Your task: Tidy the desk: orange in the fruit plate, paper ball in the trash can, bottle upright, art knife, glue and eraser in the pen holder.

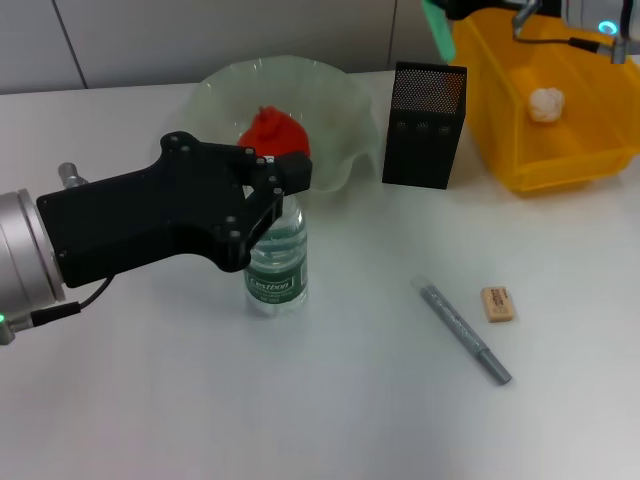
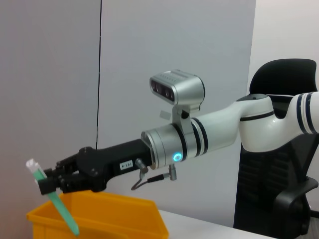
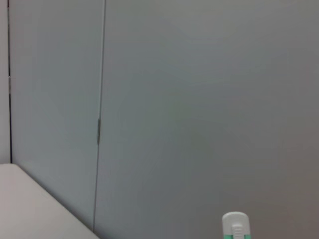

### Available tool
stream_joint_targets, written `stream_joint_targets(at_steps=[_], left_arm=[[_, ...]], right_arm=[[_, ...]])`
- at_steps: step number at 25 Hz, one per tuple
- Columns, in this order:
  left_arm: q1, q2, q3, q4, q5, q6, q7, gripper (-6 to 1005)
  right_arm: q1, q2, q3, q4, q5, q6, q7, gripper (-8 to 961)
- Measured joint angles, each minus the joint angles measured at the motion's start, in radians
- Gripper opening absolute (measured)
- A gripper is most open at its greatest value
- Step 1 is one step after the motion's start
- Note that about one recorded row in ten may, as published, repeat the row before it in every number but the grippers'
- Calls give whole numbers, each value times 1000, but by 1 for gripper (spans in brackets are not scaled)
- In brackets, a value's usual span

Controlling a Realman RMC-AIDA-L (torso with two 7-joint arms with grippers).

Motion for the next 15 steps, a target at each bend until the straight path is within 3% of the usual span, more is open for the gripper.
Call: stream_joint_targets(at_steps=[15], left_arm=[[-9, -1, 7, -37, 0, 0, 8, -2]], right_arm=[[-11, 2, 0, 47, 0, -30, -44, 191]])
